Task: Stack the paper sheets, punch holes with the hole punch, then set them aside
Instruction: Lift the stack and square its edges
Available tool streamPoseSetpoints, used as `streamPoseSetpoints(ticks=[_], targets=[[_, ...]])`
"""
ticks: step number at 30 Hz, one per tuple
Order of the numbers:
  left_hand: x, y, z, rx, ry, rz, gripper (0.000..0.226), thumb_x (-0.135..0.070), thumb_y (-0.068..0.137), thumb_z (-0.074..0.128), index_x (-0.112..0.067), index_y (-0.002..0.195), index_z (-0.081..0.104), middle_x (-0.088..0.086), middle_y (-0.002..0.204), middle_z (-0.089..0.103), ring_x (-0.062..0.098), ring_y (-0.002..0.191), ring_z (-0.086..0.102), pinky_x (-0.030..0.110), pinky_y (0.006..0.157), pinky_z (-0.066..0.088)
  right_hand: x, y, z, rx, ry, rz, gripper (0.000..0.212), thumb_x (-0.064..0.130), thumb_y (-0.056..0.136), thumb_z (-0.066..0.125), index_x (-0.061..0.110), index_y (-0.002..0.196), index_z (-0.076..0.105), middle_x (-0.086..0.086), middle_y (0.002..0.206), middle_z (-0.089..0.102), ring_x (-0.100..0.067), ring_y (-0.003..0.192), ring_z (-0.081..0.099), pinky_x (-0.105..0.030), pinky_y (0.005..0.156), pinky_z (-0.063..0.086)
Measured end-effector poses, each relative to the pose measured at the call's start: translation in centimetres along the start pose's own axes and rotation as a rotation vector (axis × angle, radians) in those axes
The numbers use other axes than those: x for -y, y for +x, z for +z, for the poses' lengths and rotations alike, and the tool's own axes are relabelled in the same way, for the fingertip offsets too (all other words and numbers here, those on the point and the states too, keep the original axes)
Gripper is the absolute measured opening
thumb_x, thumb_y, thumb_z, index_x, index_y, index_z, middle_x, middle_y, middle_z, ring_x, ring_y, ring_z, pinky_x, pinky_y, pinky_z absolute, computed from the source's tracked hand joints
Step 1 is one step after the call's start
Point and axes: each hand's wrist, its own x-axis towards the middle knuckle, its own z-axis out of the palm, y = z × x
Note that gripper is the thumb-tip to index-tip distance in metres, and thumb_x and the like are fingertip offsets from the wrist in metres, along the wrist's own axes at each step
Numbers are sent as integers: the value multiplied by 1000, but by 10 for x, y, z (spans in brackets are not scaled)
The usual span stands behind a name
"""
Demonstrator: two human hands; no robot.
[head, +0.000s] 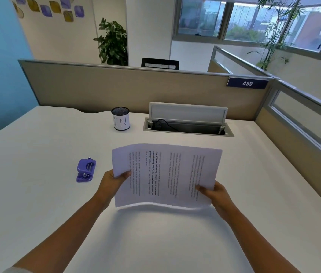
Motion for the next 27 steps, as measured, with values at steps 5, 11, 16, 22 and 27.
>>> streamPoseSetpoints(ticks=[5, 11, 16, 22, 27], targets=[[-1, 0, -2, -60, -160, 20, 13, -25, 81, 64, -28, 93, 60, 2, 94, 64, 23, 87, 59, 32, 70, 49, 22, 3, -3, -20, 231, 5, 64, 40, 54, 84, 15, 108, 63, -10, 112, 68, -23, 90, 70, -31, 68, 59], [-8, -2, 7, -130, -309, 50, 19, -11, 89, 52, -29, 93, 58, -4, 89, 66, 18, 83, 60, 33, 68, 50, 30, 0, 17, -2, 704, 20, 36, 7, 85, 49, 20, 117, 57, -2, 104, 72, -15, 90, 70, -29, 70, 59], [-5, -4, 18, -95, -417, 38, 22, -11, 89, 52, -27, 102, 60, -4, 94, 68, 16, 84, 62, 34, 74, 52, 31, -5, 63, 37, 789, 54, 30, 2, 79, 53, 22, 100, 62, 1, 89, 75, -12, 79, 71, -29, 67, 59], [3, -14, 31, -32, -509, 24, 26, -7, 87, 52, -22, 107, 59, -2, 102, 67, 14, 90, 63, 30, 75, 55, 33, 3, 92, -24, 567, 11, 42, -5, 79, 61, 17, 115, 57, -6, 111, 68, -18, 94, 69, -31, 80, 58], [-5, -3, 0, -40, -400, 94, 16, -13, 84, 58, -17, 99, 62, -8, 85, 72, 16, 82, 64, 24, 66, 55, 51, 5, 65, -38, 205, -71, 24, -1, 82, 61, 18, 98, 62, -11, 107, 67, -28, 97, 65, -43, 86, 55]])
